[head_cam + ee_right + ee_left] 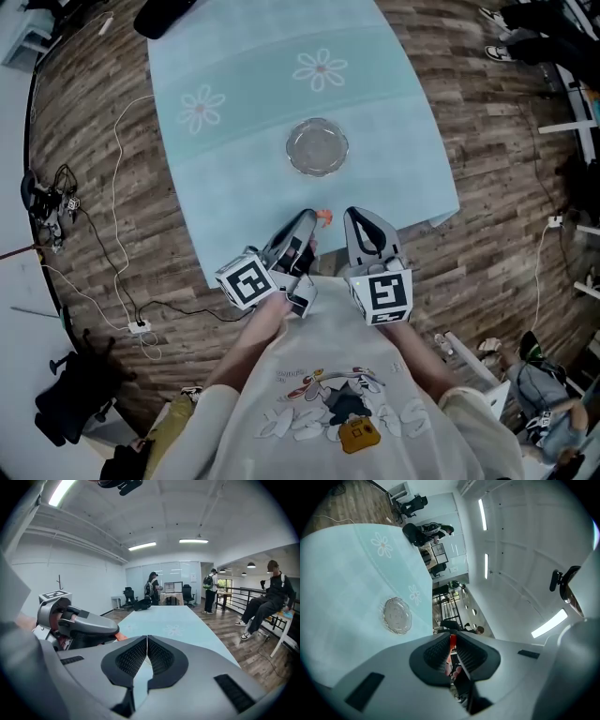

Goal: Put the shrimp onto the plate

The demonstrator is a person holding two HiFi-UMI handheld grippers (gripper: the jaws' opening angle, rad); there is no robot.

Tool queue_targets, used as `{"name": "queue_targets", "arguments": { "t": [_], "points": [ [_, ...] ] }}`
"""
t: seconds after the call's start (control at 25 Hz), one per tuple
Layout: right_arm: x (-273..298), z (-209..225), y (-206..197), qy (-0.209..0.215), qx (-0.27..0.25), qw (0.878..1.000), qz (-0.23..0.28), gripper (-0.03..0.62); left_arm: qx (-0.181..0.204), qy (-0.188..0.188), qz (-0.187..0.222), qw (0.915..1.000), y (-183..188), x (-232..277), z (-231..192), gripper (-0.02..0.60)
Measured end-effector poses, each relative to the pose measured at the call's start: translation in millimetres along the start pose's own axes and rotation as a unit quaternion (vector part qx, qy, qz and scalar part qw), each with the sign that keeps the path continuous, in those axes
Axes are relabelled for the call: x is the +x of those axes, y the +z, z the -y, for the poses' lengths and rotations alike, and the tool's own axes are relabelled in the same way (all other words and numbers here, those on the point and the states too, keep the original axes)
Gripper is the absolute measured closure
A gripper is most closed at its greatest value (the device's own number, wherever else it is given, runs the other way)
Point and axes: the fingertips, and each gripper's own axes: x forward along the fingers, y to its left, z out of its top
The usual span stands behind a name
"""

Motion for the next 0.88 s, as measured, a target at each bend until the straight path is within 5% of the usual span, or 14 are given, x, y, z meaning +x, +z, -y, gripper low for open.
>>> {"name": "queue_targets", "arguments": {
  "t": [0.88],
  "points": [
    [74.7,31.8,-34.9,0.042,0.016,0.998,-0.048,0.566,-0.028,0.071,0.008,0.9971,16.8,65.4,-77.2,0.537]
  ]
}}
